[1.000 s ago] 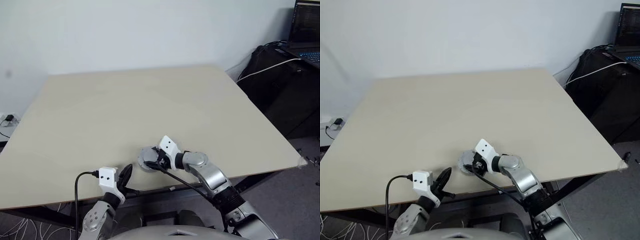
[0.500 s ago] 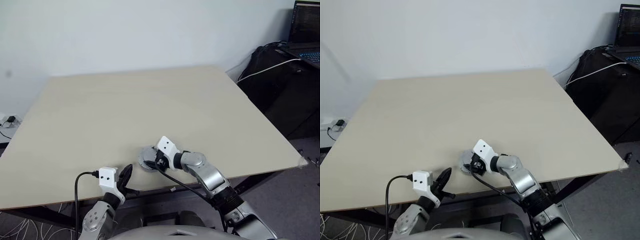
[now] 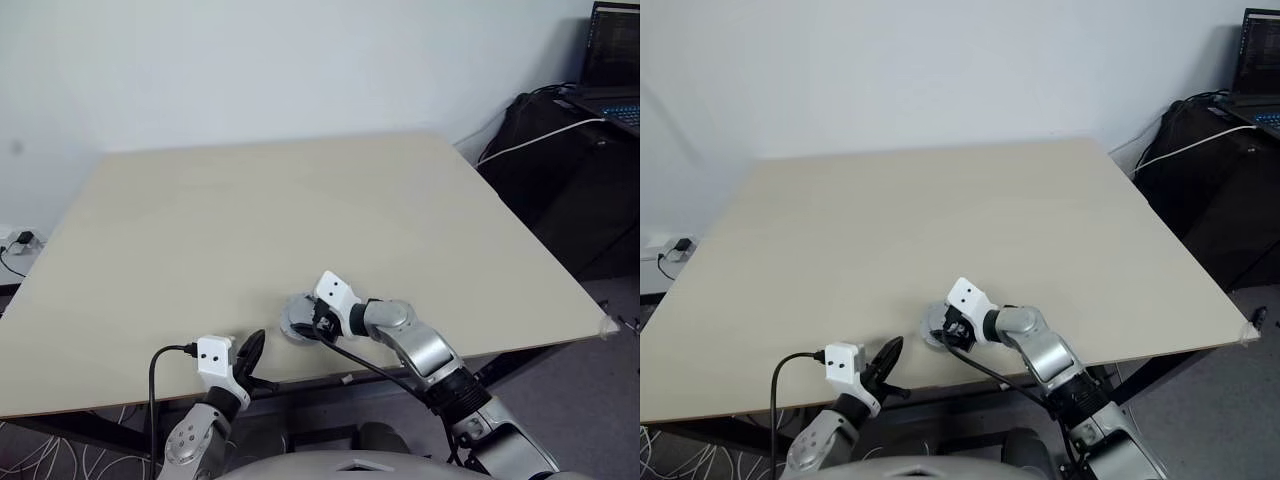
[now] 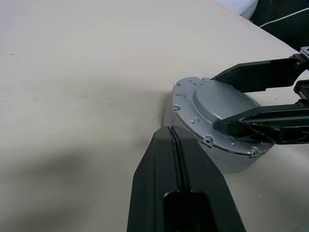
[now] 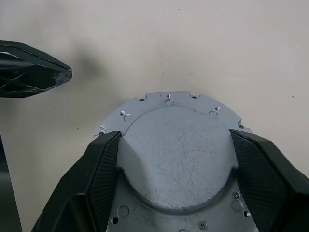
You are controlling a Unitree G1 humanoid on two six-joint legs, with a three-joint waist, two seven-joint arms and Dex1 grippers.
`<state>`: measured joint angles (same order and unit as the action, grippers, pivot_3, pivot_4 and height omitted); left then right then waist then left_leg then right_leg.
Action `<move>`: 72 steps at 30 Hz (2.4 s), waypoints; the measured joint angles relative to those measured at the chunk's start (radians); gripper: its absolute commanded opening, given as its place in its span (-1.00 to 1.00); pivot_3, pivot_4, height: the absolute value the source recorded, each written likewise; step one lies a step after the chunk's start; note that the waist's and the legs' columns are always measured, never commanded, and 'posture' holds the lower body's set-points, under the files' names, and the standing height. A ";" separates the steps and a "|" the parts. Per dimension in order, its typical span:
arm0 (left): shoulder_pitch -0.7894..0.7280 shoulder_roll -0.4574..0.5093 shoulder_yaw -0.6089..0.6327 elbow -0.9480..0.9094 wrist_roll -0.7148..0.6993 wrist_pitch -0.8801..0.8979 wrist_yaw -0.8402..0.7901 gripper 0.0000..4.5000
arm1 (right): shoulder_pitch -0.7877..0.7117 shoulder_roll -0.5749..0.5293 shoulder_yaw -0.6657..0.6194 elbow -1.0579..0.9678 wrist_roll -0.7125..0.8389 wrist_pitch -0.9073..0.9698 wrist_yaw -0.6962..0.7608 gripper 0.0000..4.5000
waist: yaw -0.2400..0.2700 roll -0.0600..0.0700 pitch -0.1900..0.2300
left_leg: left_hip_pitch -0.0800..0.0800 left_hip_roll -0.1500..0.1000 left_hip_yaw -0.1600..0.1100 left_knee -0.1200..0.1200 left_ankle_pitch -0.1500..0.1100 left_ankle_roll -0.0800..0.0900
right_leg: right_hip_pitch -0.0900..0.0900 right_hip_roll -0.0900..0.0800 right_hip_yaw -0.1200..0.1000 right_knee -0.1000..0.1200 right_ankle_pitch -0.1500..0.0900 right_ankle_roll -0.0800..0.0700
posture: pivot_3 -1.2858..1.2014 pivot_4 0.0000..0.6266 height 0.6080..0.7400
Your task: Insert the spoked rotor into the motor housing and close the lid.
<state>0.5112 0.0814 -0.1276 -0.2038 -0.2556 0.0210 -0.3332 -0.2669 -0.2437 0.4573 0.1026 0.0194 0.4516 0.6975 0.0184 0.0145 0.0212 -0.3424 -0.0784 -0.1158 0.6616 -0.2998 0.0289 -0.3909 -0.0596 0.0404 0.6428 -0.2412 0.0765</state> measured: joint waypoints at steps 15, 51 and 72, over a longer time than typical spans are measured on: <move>-0.091 0.035 0.000 -0.030 -0.035 0.103 -0.029 -1.00 | 0.012 -0.002 0.018 0.006 -0.027 -0.048 -0.023 0.42 | -0.002 0.000 0.000 | 0.001 0.000 0.000 0.000 0.001 -0.001 | 0.000 0.001 0.000 0.001 0.000 0.000 | 0.03 -1.00 1.00; -0.552 0.134 0.177 0.112 -0.356 0.940 -0.061 -1.00 | 0.014 0.003 0.019 -0.013 -0.026 -0.025 -0.033 0.42 | -0.004 -0.002 -0.003 | 0.001 0.000 -0.002 -0.001 0.002 -0.003 | 0.000 0.002 0.001 0.001 0.004 -0.005 | 0.03 -1.00 1.00; -0.543 0.133 0.167 0.087 -0.348 0.953 -0.068 -1.00 | 0.047 -0.027 -0.041 -0.113 0.044 0.043 0.004 1.00 | -0.001 -0.004 -0.002 | -0.001 -0.001 -0.002 -0.001 0.002 -0.003 | -0.001 0.000 0.001 0.000 0.004 -0.005 | 0.03 -1.00 1.00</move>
<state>-0.0313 0.2140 0.0390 -0.1164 -0.6032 0.9741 -0.4014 -0.2197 -0.2703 0.4159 -0.0100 0.0639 0.4945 0.7016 0.0177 0.0108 0.0188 -0.3433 -0.0797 -0.1181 0.6601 -0.2979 0.0260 -0.3921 -0.0593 0.0409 0.6427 -0.2376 0.0717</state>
